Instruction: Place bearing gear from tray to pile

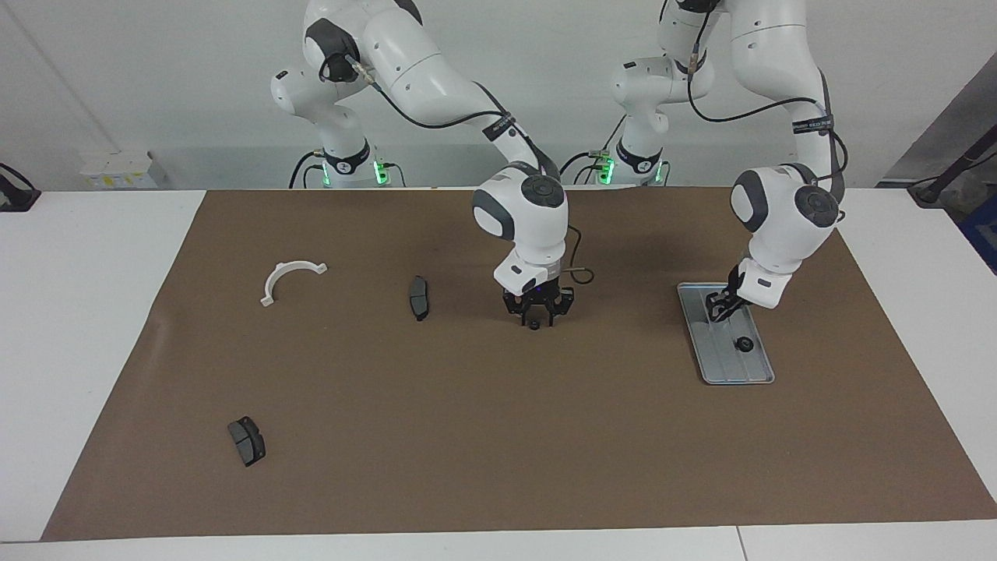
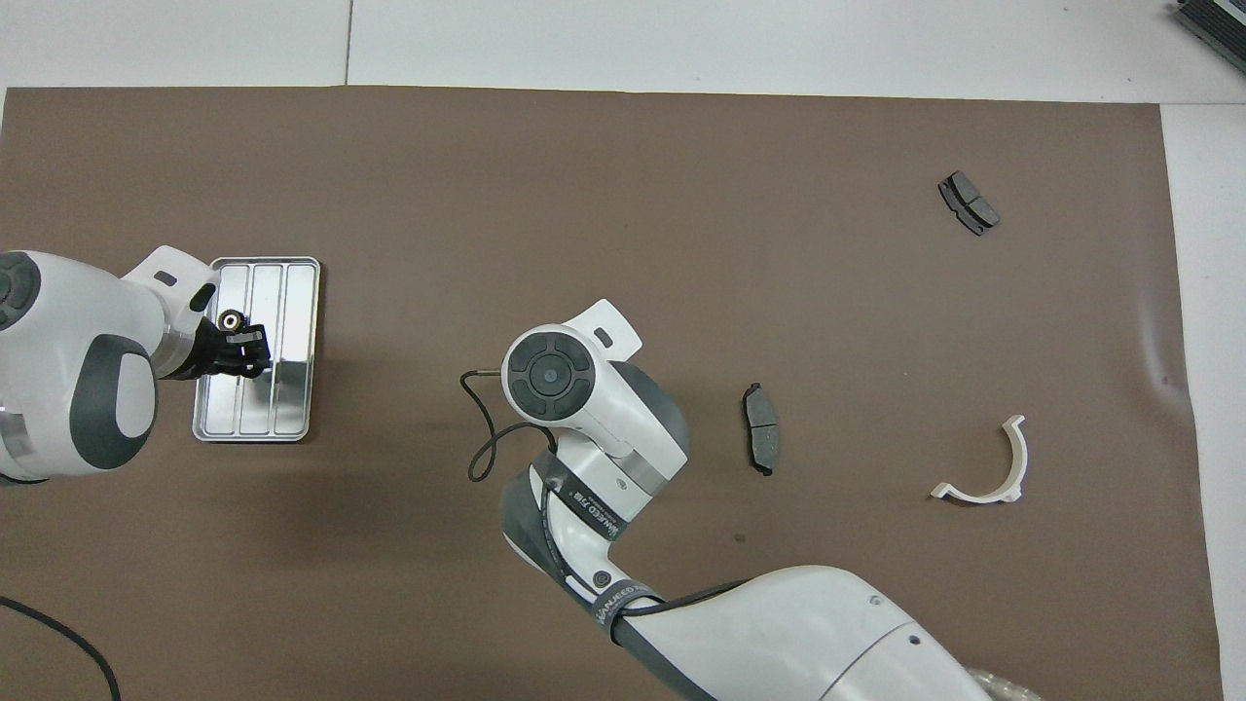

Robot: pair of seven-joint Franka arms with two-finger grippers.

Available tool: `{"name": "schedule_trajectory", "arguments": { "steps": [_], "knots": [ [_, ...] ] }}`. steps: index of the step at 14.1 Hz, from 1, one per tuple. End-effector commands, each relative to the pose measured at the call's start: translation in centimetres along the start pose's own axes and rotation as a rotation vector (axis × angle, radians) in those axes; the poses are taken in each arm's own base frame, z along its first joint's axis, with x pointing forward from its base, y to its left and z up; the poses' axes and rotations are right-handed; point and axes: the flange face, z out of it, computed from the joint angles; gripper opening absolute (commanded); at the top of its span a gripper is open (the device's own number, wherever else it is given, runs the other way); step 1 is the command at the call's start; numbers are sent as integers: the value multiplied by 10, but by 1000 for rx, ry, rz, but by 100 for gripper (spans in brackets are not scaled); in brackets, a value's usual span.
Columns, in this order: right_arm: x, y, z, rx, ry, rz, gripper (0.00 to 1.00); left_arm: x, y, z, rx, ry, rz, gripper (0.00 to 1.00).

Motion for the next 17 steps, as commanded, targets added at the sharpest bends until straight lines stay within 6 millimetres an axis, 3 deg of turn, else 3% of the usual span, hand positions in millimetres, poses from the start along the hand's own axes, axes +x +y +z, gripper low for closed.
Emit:
{"name": "schedule_trajectory", "arguments": {
  "steps": [1,3,5,7,9,13,15,17],
  "knots": [
    [0,5,-6,-15,14,15,3,18,18,-24,-14,36,18,24],
    [2,6,-7,-40,49,-21,0,19,42,-30,-22,57,14,24],
    [11,11,-15,-38,67,-14,0,14,82,-34,-35,75,-30,24],
    [29,33,-30,-36,81,14,0,0,131,-38,-50,79,-83,24],
    [53,68,-41,-35,93,60,0,-22,183,-33,-75,95,-126,24],
    [69,162,-65,-58,76,29,0,-71,271,-36,-153,128,-165,24],
    [73,203,-71,-63,55,6,0,-100,304,-32,-191,145,-157,25],
    [73,248,-73,-52,18,-37,0,-117,320,-25,-200,145,-129,30]
  ]
}}
